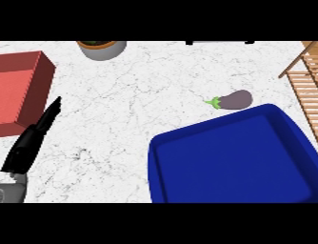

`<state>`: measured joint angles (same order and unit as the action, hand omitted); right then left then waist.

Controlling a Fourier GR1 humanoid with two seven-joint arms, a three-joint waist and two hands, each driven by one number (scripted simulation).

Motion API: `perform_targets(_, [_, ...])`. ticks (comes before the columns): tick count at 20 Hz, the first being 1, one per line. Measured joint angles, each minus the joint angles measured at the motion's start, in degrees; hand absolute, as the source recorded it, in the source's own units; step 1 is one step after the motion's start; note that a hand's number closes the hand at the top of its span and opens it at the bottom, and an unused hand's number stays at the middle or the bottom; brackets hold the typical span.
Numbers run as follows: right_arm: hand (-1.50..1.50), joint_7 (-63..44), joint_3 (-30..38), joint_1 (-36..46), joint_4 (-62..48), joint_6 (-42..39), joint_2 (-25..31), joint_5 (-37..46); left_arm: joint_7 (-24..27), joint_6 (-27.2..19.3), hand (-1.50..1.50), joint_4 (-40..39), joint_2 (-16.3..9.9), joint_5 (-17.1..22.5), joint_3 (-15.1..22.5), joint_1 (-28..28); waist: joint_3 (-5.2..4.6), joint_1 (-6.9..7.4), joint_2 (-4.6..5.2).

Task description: Pick the sweet potato from the tray and place it in the tiered shelf

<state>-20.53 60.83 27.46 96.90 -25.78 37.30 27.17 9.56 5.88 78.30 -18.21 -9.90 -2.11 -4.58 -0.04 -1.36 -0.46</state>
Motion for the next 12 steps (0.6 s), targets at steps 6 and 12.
perform_targets(6, [-1.5,-0.38,13.44,-7.17,-7.45,-11.28,8.87,-9.62,-0.69,0.03,0.0,0.5,-0.06,0.18,-0.79,-0.29,0.05,-0.57,-0.01])
perform_targets(12, [-1.5,5.15,25.89,-16.05,-18.9,-19.96,16.31,-16.93,0.3,-0.37,0.0,0.89,0.82,-0.73,-0.3,0.72,0.07,-0.35,0.1])
